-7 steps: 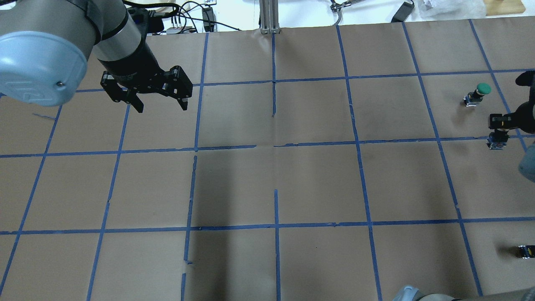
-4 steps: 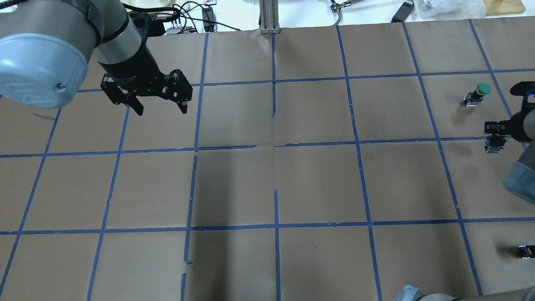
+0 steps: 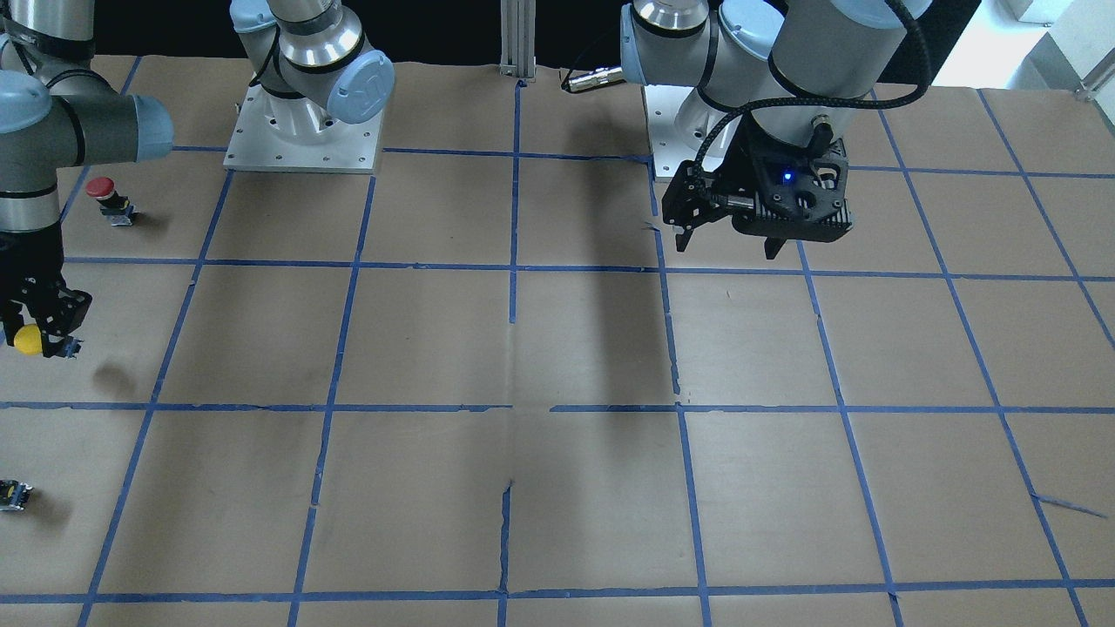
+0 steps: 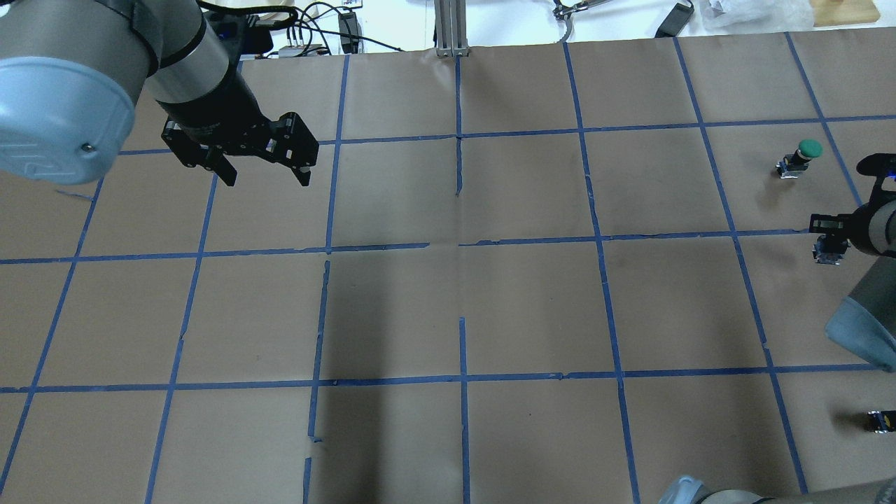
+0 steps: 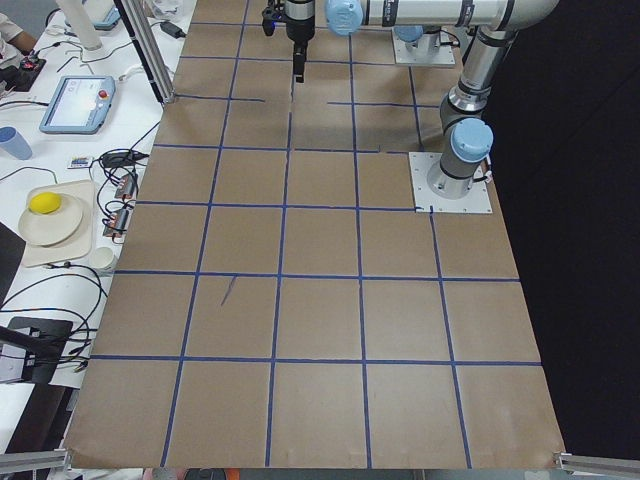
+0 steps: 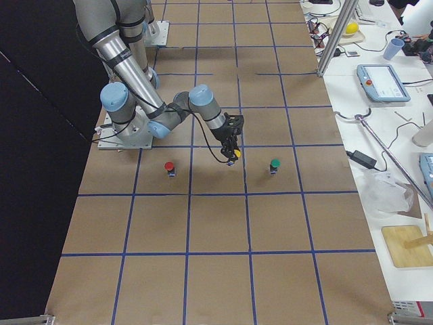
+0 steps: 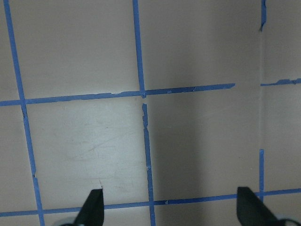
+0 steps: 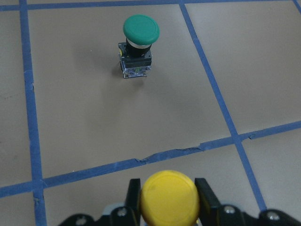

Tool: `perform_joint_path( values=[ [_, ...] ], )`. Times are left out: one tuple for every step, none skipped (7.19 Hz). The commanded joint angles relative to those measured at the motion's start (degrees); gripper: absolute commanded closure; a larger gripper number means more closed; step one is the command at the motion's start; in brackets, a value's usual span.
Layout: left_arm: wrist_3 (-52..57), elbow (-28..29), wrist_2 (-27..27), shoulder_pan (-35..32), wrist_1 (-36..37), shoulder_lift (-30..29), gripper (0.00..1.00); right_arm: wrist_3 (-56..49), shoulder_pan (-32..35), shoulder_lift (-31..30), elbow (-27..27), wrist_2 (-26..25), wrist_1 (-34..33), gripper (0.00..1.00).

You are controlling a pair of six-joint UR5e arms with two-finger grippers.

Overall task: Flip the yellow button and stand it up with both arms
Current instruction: 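Set the yellow button upright on the table with the right gripper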

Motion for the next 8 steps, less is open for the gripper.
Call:
perform_joint_path(
  values=[
    [0.03, -2.7, 0.21, -0.1, -0.13, 3.95, 0.0, 7.63, -0.02, 0.24, 3.14, -1.77, -6.32, 0.96],
    [0.03, -4.89, 0.12, -0.1, 0.05, 5.18, 0.0, 7.82, -0.02, 0.59, 3.51, -1.87, -7.58, 0.96],
    [0.12, -6.22, 0.04, -0.19, 0.05, 5.28, 0.0, 10.87, -0.28, 1.38, 3.51, -2.22, -7.85, 0.95],
    [0.12, -6.84, 0.04, -0.19, 0.23, 5.28, 0.0, 13.51, -0.37, 2.43, 3.51, -4.4, -9.86, 0.95],
    [0.21, -6.76, -0.05, -0.02, 0.4, 4.85, 0.0, 13.71, -0.37, 2.87, 3.51, -4.59, -10.14, 0.94],
    [0.03, -6.93, -0.05, -0.02, 3.01, 4.23, 0.0, 14.32, -0.46, 3.23, 3.51, -4.68, -10.23, 0.9],
    [0.03, -7.02, 0.03, -0.02, 4.08, 4.14, 0.0, 14.94, -0.46, 3.58, 3.51, -4.77, -10.32, 0.9],
    [0.03, -7.02, 0.04, -0.02, 4.1, 4.23, 0.0, 15.03, -0.46, 3.58, 3.51, -5.9, -10.4, 0.88]
  ],
)
